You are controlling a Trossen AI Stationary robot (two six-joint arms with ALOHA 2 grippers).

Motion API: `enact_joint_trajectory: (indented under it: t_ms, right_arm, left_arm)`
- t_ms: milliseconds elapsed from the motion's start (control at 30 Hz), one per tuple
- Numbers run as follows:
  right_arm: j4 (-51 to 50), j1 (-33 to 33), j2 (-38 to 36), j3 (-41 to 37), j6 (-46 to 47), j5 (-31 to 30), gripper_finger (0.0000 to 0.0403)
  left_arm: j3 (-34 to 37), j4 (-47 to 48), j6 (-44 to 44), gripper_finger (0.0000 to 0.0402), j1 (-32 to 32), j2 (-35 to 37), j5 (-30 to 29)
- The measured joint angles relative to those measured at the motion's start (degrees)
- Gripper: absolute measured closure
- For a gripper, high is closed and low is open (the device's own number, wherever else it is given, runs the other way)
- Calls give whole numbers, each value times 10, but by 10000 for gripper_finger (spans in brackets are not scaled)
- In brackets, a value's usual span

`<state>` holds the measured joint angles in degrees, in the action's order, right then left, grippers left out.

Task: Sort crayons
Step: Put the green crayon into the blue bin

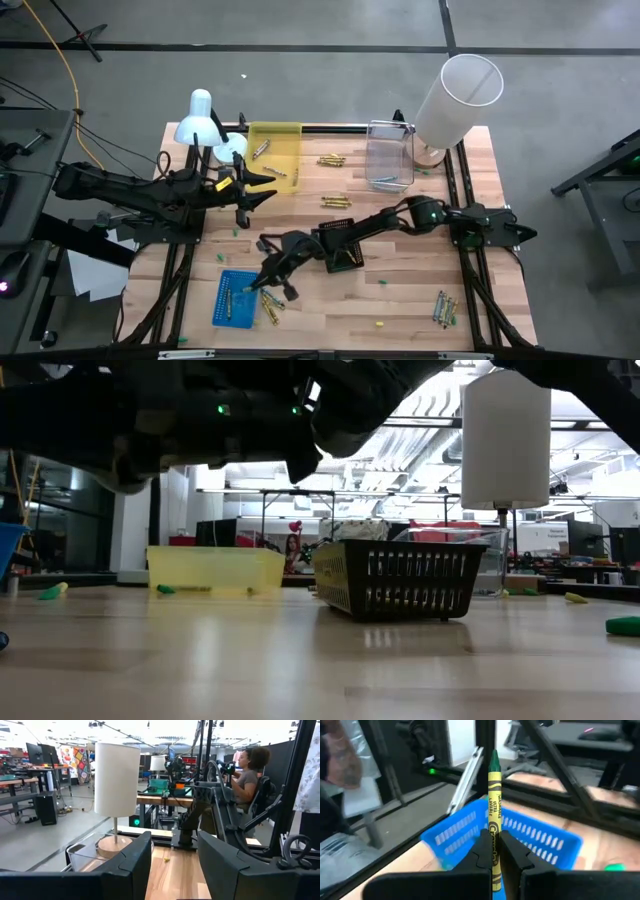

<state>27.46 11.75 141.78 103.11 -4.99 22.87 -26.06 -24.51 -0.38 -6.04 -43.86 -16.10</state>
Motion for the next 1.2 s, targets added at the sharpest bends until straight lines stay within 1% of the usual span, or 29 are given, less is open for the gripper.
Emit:
enact_joint_trajectory:
  t_ms: [167,233,400,500,600,700,933,1200]
  right_arm:
    - [29,0,1,0,0,-66,402]
    - [47,0,1,0,0,-69,402]
    - [45,0,1,0,0,-69,402]
    - [77,3,15,0,4,-69,402]
    - [137,4,37,0,19,-69,402]
    - [165,4,45,0,39,-69,402]
    - [149,4,47,0,58,-103,402]
    - [127,4,47,0,91,-104,398]
  left_arm:
    - [0,0,0,255,0,0,0]
    - [0,0,0,255,0,0,0]
    - [0,0,0,255,0,0,0]
    - [0,0,0,255,0,0,0]
    - [0,-2,0,255,0,0,0]
    - [0,-2,0,255,0,0,0]
    - [0,-1,0,255,0,0,0]
    - [0,-1,2,255,0,0,0]
